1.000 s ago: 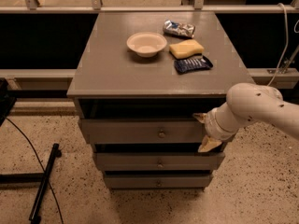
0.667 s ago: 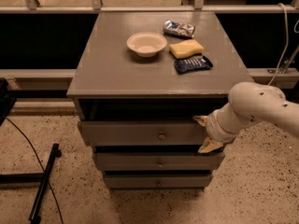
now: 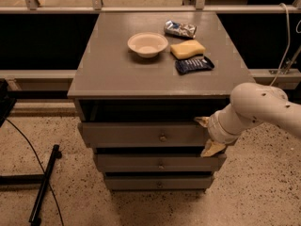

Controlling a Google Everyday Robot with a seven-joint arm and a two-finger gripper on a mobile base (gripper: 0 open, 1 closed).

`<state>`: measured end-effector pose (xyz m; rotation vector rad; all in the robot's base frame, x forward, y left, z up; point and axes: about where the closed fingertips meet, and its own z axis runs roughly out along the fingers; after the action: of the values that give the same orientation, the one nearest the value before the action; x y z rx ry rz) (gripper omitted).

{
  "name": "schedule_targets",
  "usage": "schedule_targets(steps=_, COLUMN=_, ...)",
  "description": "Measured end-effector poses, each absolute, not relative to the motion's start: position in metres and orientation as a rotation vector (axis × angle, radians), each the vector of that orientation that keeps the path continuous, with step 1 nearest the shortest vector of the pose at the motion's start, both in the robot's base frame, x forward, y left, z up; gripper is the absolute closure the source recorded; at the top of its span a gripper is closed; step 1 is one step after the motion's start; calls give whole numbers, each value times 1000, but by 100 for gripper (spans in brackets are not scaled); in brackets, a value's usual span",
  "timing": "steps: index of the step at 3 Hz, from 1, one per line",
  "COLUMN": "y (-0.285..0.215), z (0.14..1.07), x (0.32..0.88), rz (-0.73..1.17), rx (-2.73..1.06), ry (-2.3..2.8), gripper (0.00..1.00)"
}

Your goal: Open top drawer

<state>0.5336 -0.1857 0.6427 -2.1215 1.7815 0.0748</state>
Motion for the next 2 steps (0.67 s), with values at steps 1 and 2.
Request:
schedule_targets(steps=1, y=-186, z=643, x=534, rz=75, rx=-2121, ry=1781, gripper=21)
schedule_targets(steps=2, y=-186, z=644, x=534, rz=75, rx=-2122, ry=1781, gripper=0)
